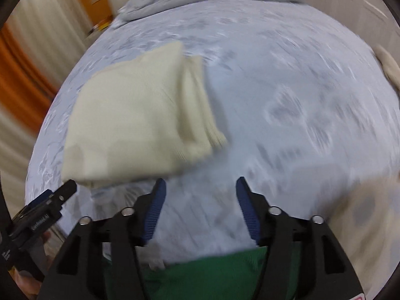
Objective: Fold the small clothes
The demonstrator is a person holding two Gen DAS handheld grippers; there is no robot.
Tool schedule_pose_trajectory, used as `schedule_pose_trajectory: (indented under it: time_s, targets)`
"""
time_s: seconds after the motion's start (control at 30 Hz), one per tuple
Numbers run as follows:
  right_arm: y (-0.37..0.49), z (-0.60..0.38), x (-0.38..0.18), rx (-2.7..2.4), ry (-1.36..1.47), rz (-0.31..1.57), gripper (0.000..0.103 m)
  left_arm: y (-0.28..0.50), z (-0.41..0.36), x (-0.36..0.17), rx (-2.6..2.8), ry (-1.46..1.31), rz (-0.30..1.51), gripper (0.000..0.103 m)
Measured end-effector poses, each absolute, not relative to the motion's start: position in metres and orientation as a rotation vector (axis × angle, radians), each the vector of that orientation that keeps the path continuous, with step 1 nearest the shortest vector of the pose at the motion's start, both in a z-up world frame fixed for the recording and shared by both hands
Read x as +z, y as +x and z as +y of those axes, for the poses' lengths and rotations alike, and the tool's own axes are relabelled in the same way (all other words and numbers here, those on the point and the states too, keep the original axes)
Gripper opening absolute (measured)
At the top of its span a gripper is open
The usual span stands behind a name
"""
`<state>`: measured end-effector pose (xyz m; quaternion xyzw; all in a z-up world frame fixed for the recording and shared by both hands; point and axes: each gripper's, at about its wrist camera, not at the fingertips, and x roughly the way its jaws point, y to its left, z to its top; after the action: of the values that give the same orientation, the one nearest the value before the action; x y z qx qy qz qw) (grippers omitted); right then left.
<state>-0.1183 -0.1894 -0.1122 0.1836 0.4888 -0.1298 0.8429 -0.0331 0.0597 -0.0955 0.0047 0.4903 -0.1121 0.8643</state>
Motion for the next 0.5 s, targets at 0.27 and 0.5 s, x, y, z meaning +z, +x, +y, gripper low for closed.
schedule_pose_trajectory:
  time_s: [0.27, 0.5]
  targets:
    - [-0.118, -0.172, -0.129, -0.251, 0.301, 1.052, 0.060, -0.055, 0.039, -0.101, -0.240, 0.070, 1.004, 0.096]
    - [-0.121, -0.164, -0.129, -0.240, 0.278, 1.036, 0.061, -0.069, 0.025, -0.102, -0.224, 0.143, 0.963, 0.096]
